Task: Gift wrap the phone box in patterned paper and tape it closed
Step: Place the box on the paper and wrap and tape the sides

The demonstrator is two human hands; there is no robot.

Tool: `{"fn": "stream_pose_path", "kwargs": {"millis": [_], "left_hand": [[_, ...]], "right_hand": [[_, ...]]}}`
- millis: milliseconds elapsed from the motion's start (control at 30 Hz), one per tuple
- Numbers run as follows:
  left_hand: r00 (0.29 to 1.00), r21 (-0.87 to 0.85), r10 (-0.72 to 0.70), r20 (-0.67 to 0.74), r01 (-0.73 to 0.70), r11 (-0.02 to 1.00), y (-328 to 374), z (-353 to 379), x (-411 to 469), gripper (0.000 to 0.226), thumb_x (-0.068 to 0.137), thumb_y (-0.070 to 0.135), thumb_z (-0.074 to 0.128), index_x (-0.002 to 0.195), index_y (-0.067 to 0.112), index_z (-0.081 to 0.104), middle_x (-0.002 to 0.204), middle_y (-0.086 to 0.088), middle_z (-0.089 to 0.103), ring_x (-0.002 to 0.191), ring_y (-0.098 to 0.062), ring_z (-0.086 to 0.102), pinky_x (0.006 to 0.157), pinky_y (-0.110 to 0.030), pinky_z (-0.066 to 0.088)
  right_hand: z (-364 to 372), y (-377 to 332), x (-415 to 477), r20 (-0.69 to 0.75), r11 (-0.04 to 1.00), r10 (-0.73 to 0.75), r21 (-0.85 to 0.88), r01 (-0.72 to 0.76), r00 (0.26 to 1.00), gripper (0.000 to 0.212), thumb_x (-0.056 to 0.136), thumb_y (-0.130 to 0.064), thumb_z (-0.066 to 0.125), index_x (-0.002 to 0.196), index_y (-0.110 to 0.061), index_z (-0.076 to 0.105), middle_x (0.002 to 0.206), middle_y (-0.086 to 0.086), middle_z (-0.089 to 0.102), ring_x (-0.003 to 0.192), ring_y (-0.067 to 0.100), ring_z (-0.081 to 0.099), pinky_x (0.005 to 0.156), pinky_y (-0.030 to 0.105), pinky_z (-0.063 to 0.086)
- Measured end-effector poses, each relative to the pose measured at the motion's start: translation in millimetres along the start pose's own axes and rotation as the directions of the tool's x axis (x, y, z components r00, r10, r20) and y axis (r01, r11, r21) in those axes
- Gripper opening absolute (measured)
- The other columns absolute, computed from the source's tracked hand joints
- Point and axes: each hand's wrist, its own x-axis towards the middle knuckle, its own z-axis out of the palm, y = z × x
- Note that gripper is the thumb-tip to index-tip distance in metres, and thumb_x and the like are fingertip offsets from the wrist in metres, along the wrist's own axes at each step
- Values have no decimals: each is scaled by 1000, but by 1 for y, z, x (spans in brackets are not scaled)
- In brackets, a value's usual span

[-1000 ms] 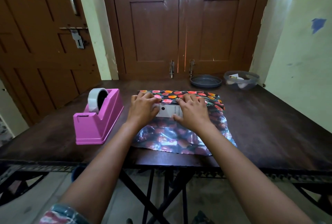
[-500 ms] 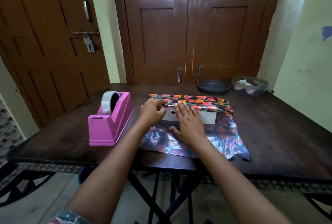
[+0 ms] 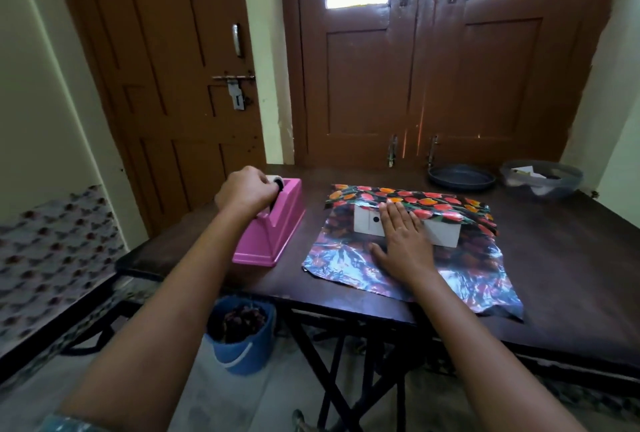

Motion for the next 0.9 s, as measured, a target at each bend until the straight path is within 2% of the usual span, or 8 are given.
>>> {"fn": "stream_pose_path", "kwargs": {"millis": [100, 167, 267, 367, 500, 600, 800, 900], "left_hand": [[993, 147, -100, 59, 91, 985, -22, -5, -1, 30, 89, 41, 55, 96, 15, 67, 89, -3, 65, 74, -18, 58, 51, -25, 36], [979, 133, -150, 137, 132, 982, -31, -2, -1, 35, 89, 44, 53, 95, 12, 66, 87, -4, 65, 72, -17, 59, 53, -25, 39], [946, -74, -217, 241, 241, 968, -30, 0, -4, 32, 92, 38, 54, 92, 7, 59, 85, -7, 59, 73, -20, 58, 61, -29, 48], [901, -323, -264, 344, 378, 868, -23, -4, -3, 24, 94, 25, 52, 104, 4, 51, 96, -13, 52, 85, -27, 55, 70, -38, 52], [833, -408, -245, 496, 473, 781, -18, -20, -4, 21, 95, 22, 47, 95, 2, 53, 90, -11, 54, 78, -22, 53, 60, -37, 52], [820, -461, -251, 514, 510, 726, -20, -26, -8, 22, 94, 22, 47, 84, 4, 54, 89, -12, 52, 78, -22, 51, 68, -41, 53], [831, -592, -237, 504, 532, 606, -19, -28, -9, 27, 95, 29, 45, 97, 6, 59, 114, -15, 49, 110, -32, 46, 79, -52, 50], [865, -678, -246, 436, 496, 542, -22, -22, -14, 24, 95, 26, 48, 87, 7, 60, 107, -13, 51, 103, -28, 44, 83, -54, 49]], "right_hand": [[-1, 0, 0, -17, 1000, -16, -12, 16, 1000, 76, 93, -46, 38, 150, -13, -1, 158, 6, -1, 145, 17, -3, 115, 30, -4], [-3, 0, -1, -17, 1000, -21, -14, 21, 1000, 76, 94, -46, 38, 150, -13, -1, 158, 6, -1, 145, 18, -3, 115, 30, -3], [-3, 1, -3, -8, 999, -15, -30, 15, 1000, 76, 94, -47, 36, 149, -13, -2, 158, 6, -3, 145, 18, -4, 115, 30, -3], [-3, 0, -2, 4, 999, -11, -35, 11, 1000, 76, 94, -48, 35, 149, -13, -4, 158, 6, -4, 145, 18, -5, 115, 30, -3], [-2, 0, -2, -1, 1000, -7, -31, 7, 1000, 75, 95, -48, 34, 149, -13, -4, 158, 5, -5, 145, 17, -5, 115, 30, -3], [-1, -1, -2, 2, 999, -5, -35, 5, 1000, 75, 95, -48, 34, 149, -13, -4, 158, 5, -5, 145, 17, -5, 115, 30, -2], [-1, 0, -2, 7, 999, -2, -42, 2, 1000, 75, 95, -48, 33, 149, -12, -4, 157, 6, -6, 145, 18, -6, 115, 30, -3], [0, 0, -1, -3, 998, 2, -57, -2, 1000, 75, 95, -50, 32, 149, -12, -5, 158, 6, -6, 145, 17, -5, 115, 29, -3]]}}
